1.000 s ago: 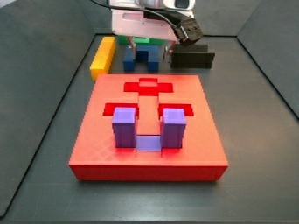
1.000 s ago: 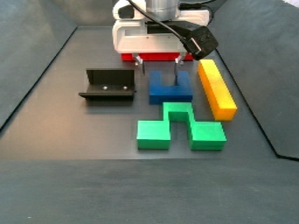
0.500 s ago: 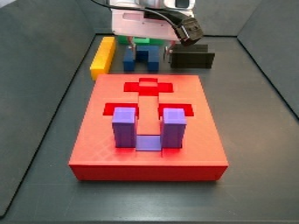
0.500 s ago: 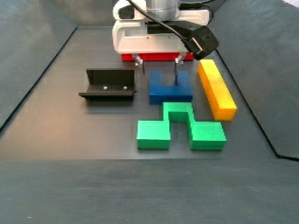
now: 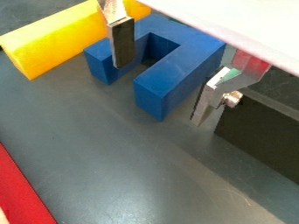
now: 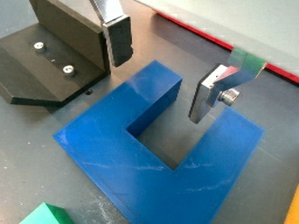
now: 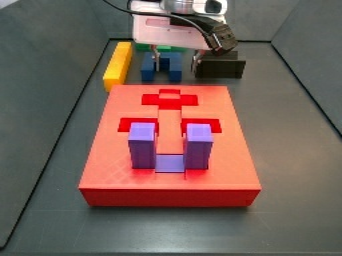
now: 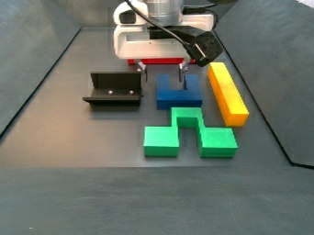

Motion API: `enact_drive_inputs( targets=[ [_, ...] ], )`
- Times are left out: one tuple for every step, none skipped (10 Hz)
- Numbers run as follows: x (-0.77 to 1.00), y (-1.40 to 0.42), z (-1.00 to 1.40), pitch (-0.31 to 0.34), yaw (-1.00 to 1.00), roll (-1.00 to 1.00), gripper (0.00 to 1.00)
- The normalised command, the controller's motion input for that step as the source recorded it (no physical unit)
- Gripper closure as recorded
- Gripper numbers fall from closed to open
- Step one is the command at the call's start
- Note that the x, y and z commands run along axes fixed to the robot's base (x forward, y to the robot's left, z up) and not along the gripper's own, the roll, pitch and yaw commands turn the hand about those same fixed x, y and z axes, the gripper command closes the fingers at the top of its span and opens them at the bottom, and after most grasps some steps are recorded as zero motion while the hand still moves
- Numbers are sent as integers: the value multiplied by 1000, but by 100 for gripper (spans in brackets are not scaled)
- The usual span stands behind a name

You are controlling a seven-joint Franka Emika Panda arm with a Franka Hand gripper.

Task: Pick up the blue object. Move up. Place the blue object on the fixture. Regrasp the blue object. Move to above the board. Insert the blue object.
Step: Pick up the blue object.

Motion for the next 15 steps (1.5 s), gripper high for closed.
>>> enact_drive_inputs(
  targets=[
    [-74, 0, -123, 0, -6, 0, 0],
    [-117, 0, -89, 0, 0, 0, 0],
    [-214, 0, -9, 0, -71, 0, 0],
    [-206, 0, 0, 0, -97, 0, 0],
    [-214, 0, 0, 0, -94, 0, 0],
    [-206, 0, -3, 0, -86, 0, 0],
    [-137, 0, 0, 0, -46, 0, 0],
    [0, 0, 0, 0, -20, 0, 0],
    [0, -57, -3, 0, -134, 0, 0],
    [60, -111, -3, 0, -311, 0, 0],
    [100, -89, 0, 0, -400, 0, 0],
    [0, -14, 0, 3, -240, 3, 0],
    [0, 0, -20, 4, -123, 19, 0],
    [0, 0, -51, 3, -89, 13, 0],
    [0, 20, -60, 3, -60, 11, 0]
  ],
)
